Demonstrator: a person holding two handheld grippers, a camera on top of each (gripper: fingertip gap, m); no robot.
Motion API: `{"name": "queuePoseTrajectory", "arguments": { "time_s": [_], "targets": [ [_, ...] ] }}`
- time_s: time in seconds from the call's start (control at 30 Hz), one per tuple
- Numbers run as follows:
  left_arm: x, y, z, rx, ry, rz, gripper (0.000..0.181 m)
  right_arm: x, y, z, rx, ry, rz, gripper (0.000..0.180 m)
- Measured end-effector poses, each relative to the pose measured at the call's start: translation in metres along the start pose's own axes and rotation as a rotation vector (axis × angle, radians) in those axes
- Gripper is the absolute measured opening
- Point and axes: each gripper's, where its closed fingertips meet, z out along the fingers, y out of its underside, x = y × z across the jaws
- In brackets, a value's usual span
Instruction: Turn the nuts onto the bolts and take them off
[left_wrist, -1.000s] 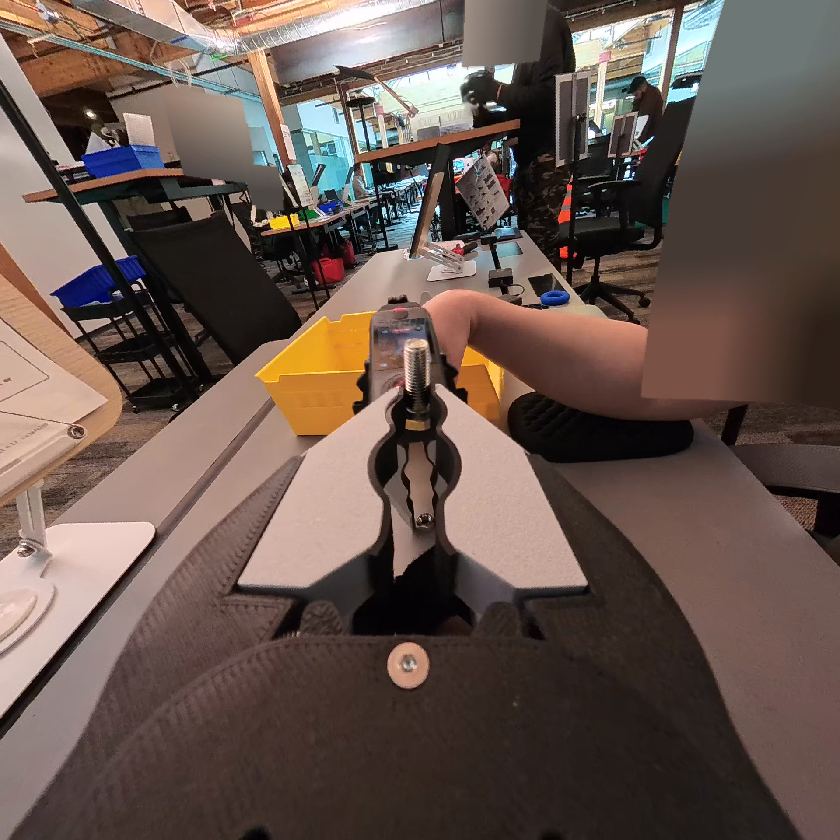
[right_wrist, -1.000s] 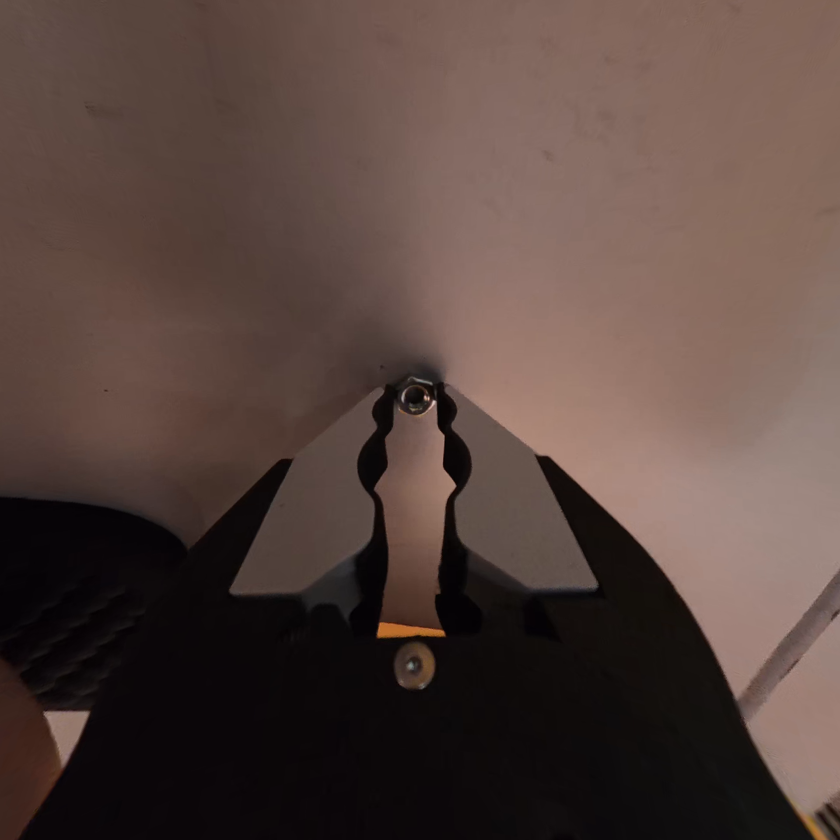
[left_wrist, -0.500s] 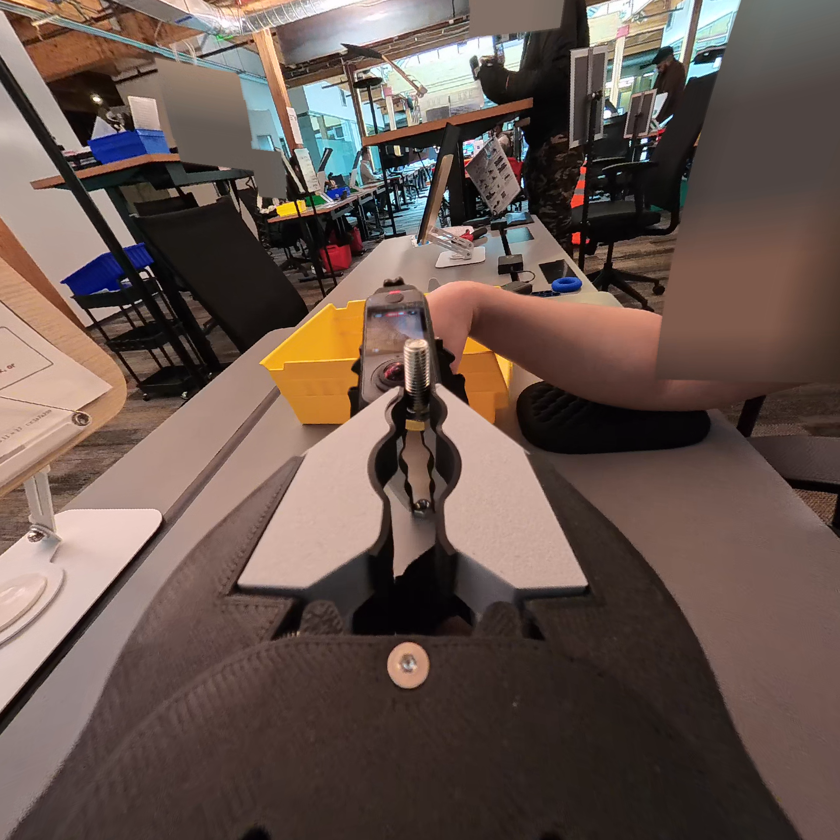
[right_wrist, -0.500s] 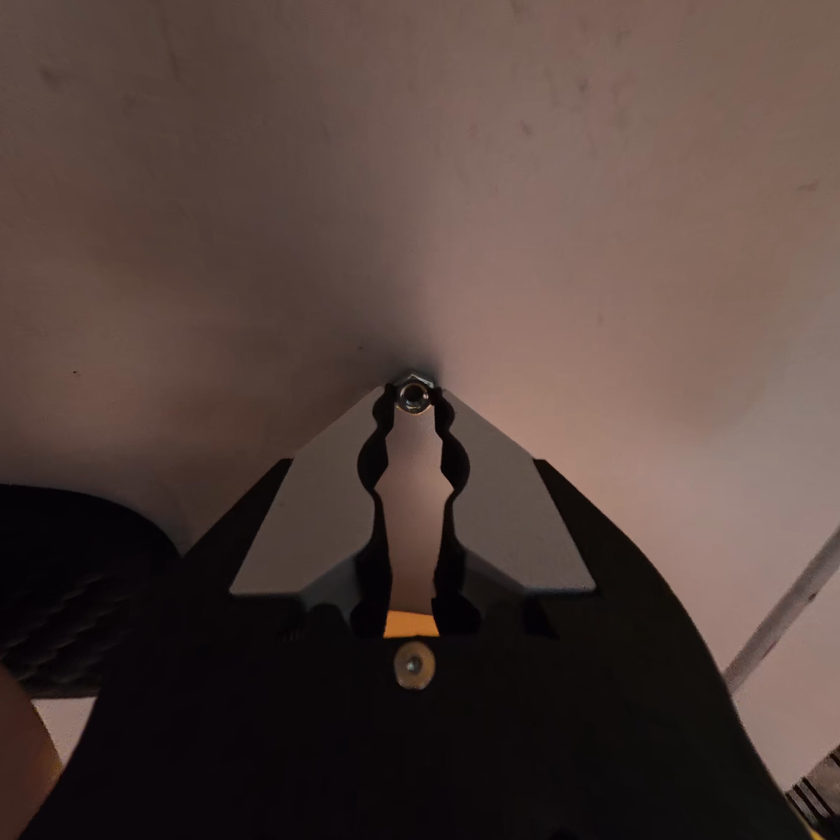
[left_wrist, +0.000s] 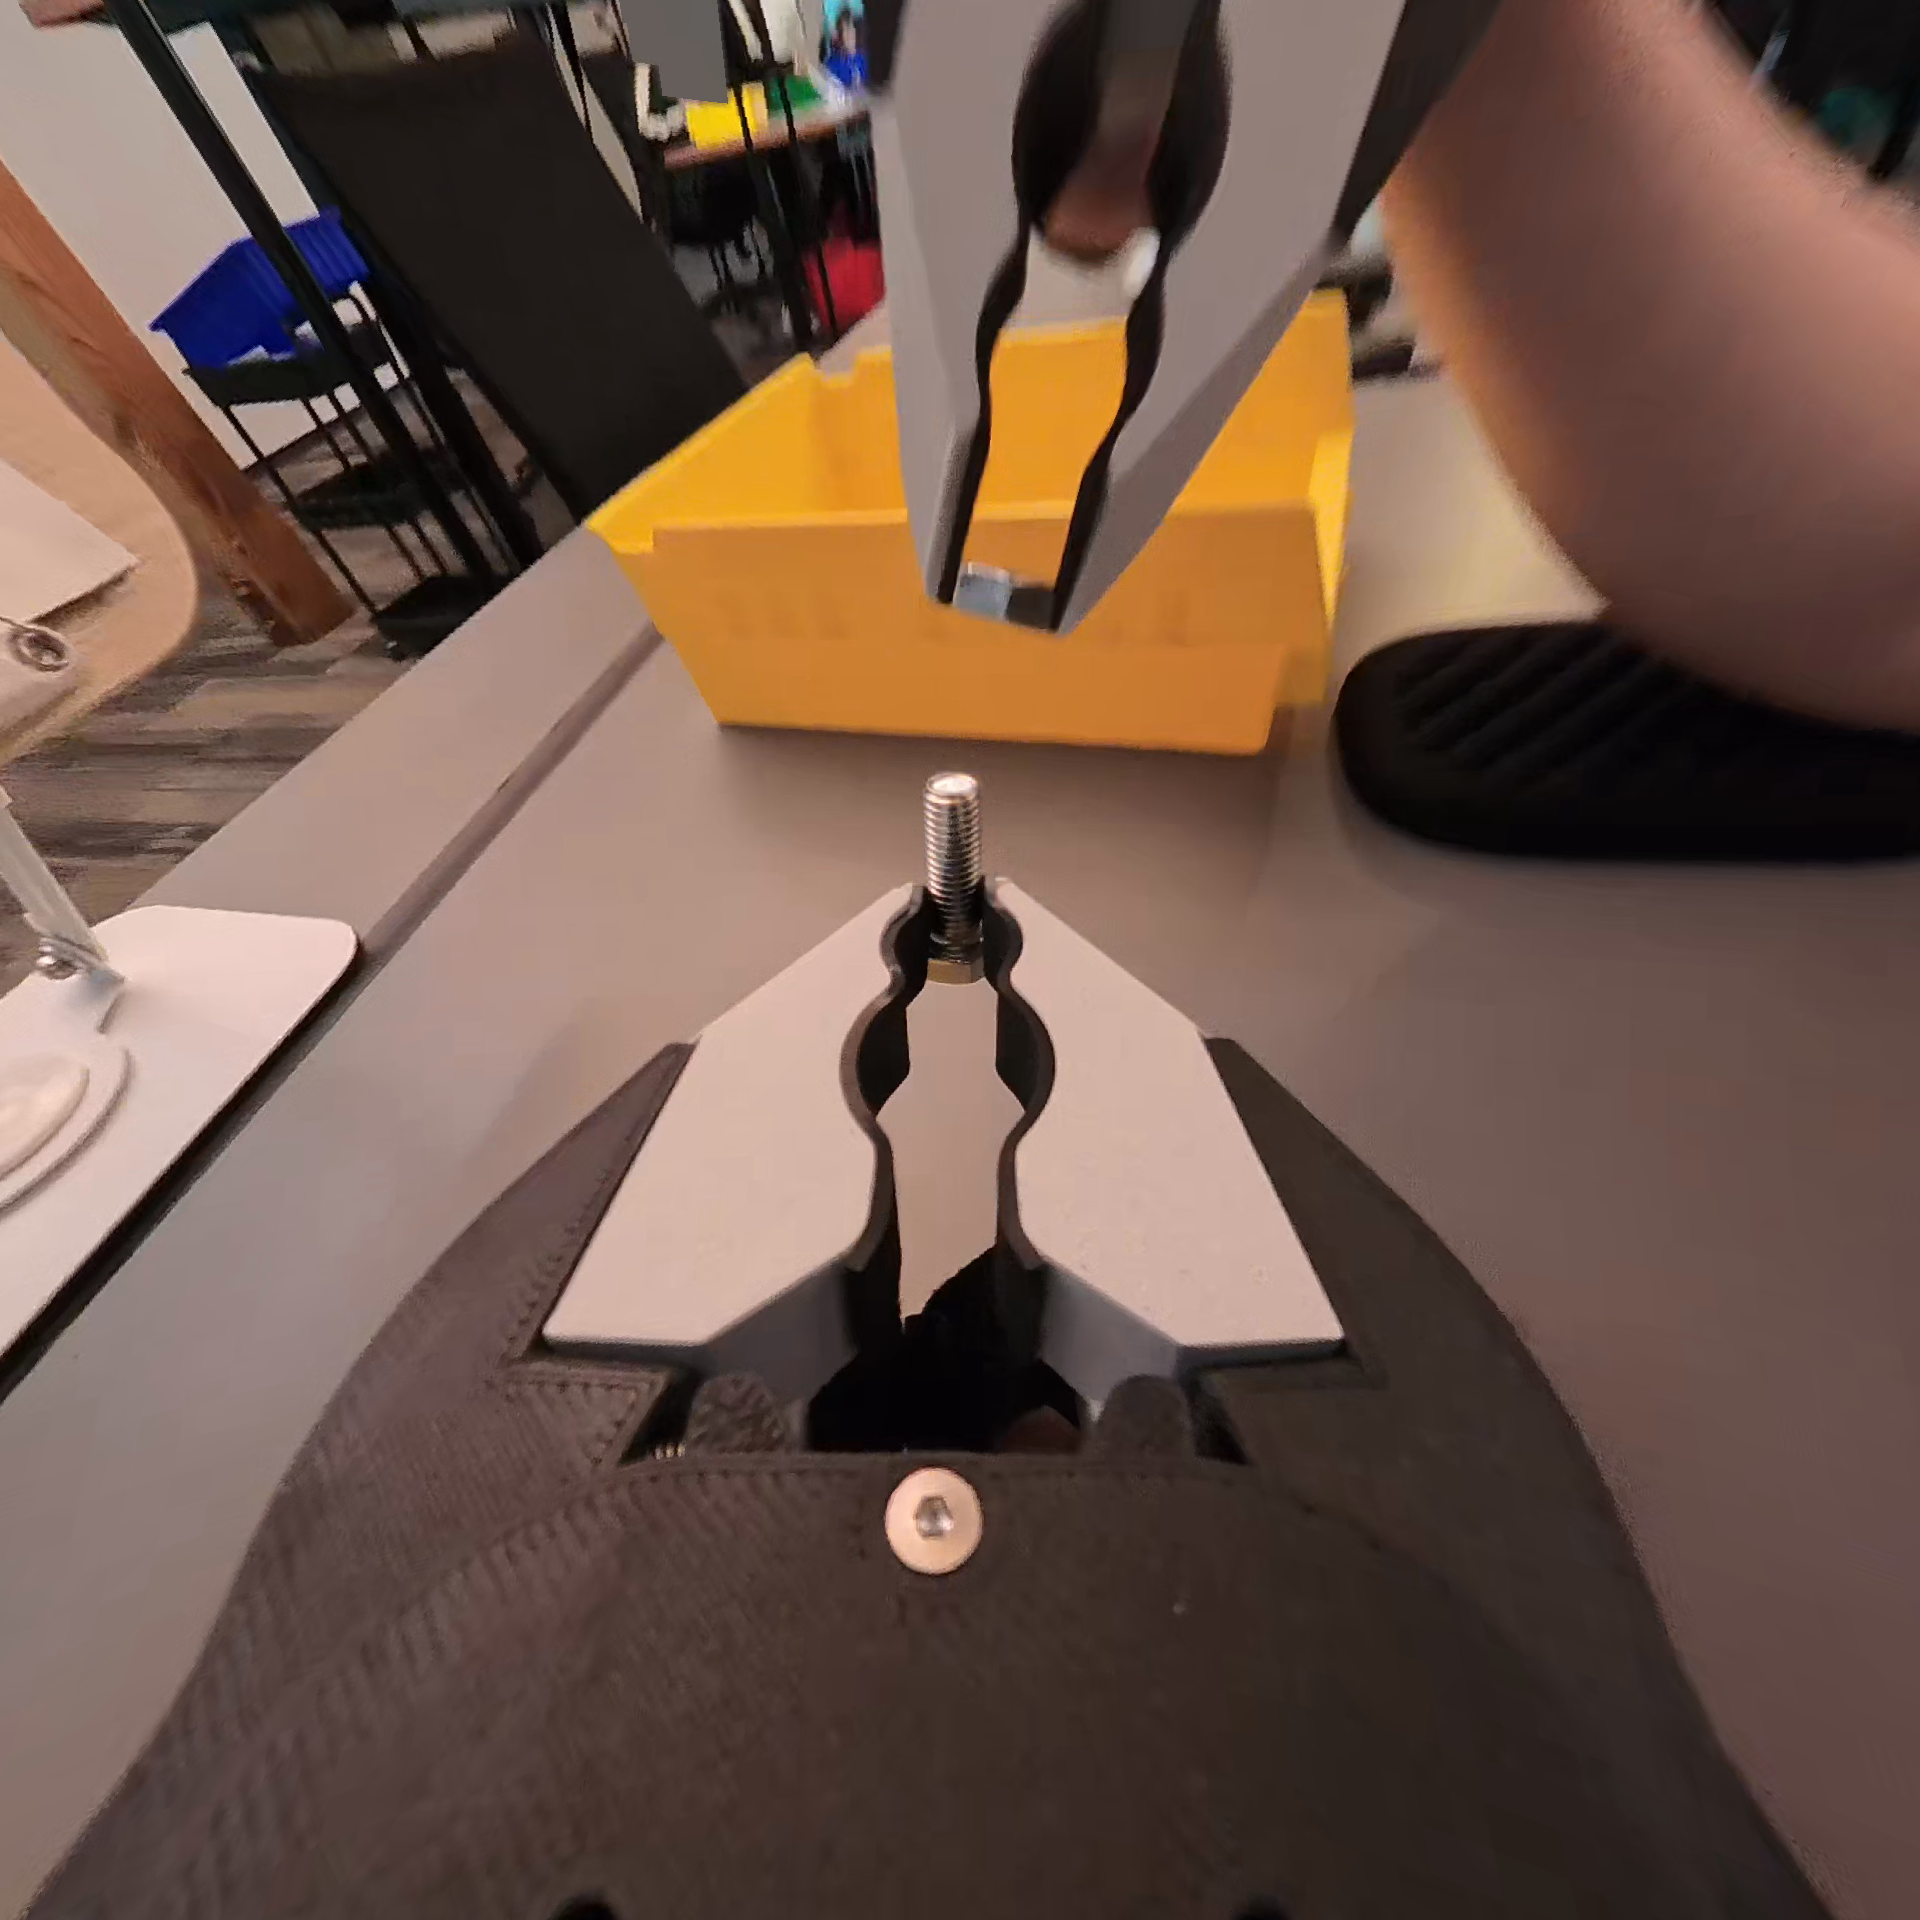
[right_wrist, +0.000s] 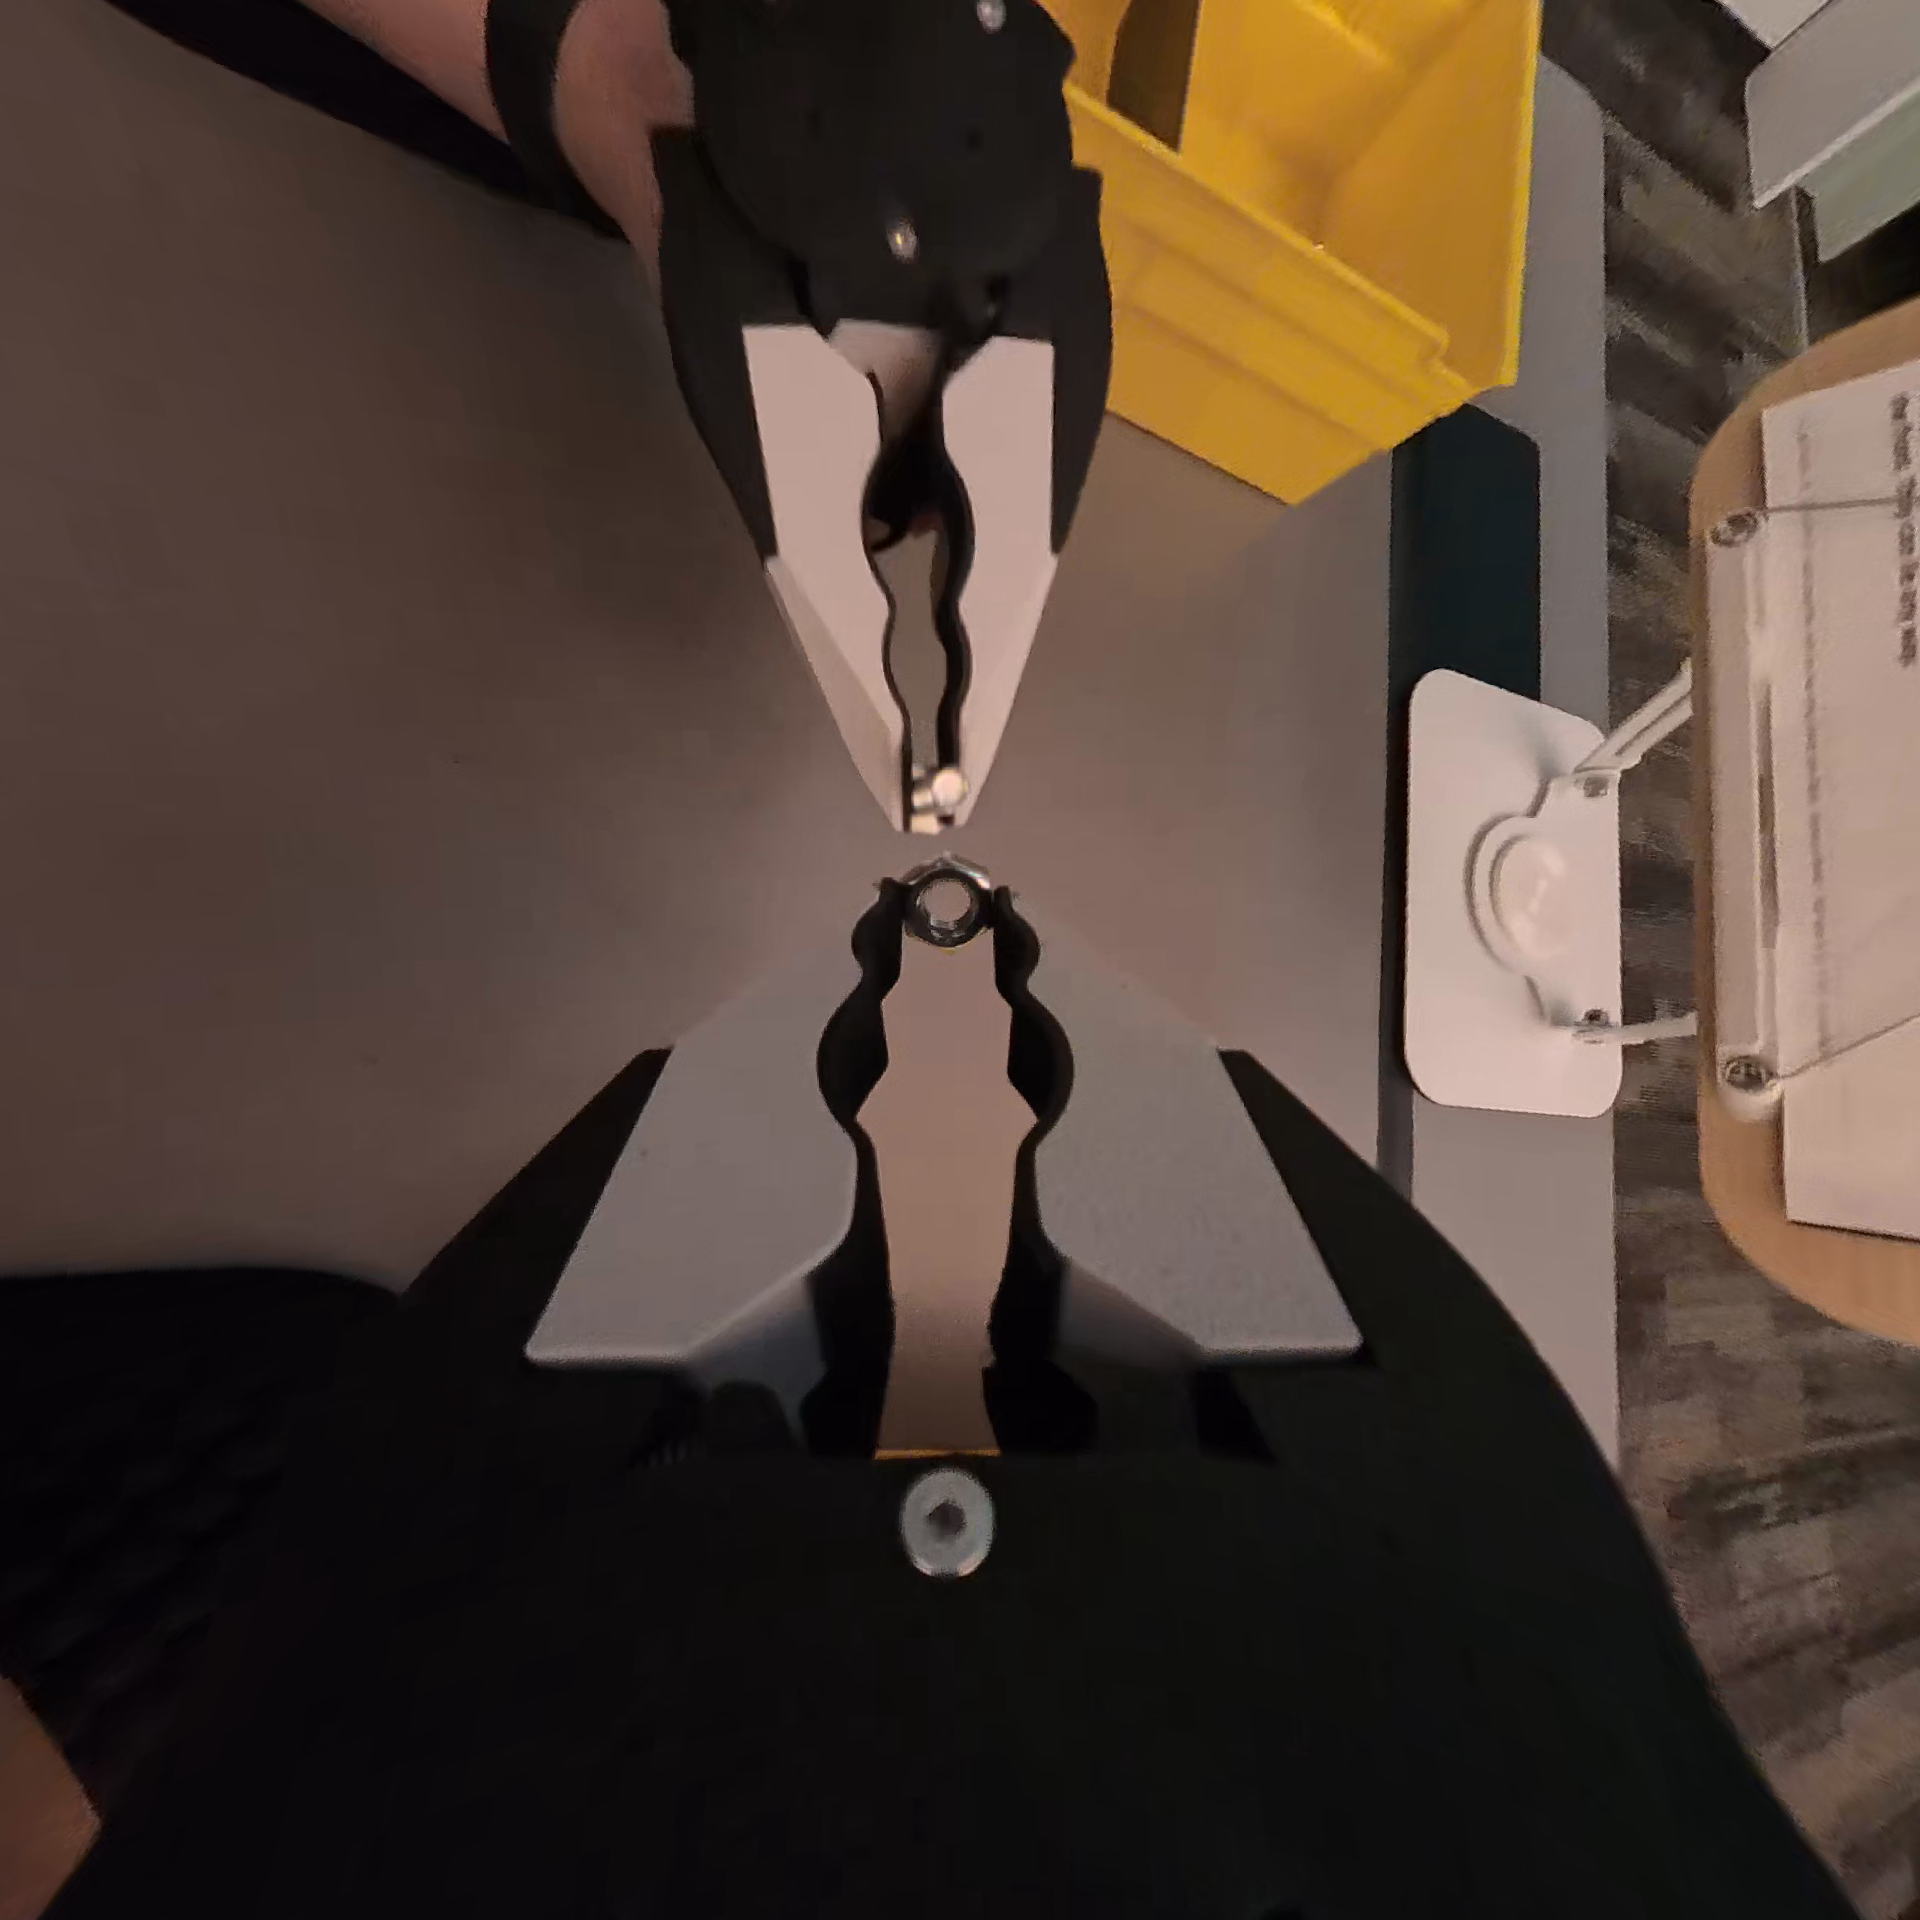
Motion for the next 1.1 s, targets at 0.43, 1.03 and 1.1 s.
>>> {"name": "queuePoseTrajectory", "arguments": {
  "time_s": [0.43,1.03,1.1],
  "targets": [
    [0.013,0.016,0.011,-0.098,-0.015,0.156,0.007,-0.018,0.01,0.033,-0.213,-0.031,-0.166,0.017],
    [0.044,0.008,0.007,-0.057,0.14,0.204,0.008,-0.047,0.0,0.022,-0.209,-0.093,-0.317,0.017],
    [0.045,0.008,0.008,-0.059,0.146,0.205,0.007,-0.048,0.0,0.021,-0.219,-0.095,-0.323,0.017]
  ]
}}
